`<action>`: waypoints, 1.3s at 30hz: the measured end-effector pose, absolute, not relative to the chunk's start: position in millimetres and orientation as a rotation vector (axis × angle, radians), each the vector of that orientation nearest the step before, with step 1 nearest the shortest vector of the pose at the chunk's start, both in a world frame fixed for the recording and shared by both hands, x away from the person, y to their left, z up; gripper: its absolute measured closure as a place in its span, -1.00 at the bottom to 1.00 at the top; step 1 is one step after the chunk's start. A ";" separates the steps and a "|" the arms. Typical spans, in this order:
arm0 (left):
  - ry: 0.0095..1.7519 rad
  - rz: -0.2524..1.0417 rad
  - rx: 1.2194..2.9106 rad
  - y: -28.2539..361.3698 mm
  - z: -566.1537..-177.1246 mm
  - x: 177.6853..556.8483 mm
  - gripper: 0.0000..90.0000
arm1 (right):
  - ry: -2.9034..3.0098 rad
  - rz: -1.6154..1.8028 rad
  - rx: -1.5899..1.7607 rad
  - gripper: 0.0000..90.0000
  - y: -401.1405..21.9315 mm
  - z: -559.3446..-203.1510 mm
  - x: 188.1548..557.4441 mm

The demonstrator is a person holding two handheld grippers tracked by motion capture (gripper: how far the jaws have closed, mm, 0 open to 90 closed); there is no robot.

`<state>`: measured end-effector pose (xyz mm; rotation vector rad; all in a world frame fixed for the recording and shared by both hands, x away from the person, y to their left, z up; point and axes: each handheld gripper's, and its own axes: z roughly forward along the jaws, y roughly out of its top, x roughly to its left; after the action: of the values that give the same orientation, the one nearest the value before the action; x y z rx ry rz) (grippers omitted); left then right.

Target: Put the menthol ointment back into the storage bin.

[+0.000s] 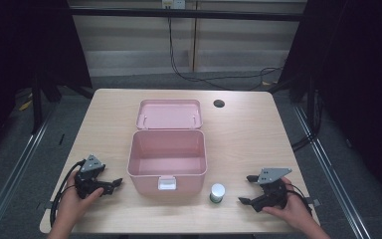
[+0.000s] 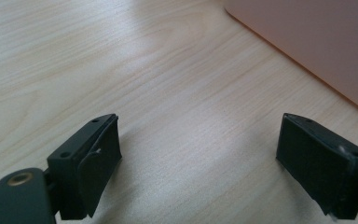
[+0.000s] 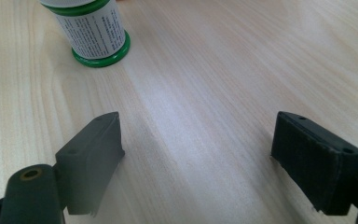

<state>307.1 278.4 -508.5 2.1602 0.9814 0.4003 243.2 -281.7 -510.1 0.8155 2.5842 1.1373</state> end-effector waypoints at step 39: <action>0.998 0.406 2.155 277.4 -508.5 306.2 -0.72 | 3.036 0.495 0.760 -0.20 -184.4 -447.3 263.5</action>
<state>306.2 277.4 -508.5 2.1550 0.9979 0.4059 263.5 -184.4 -447.3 0.7602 3.0365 0.4948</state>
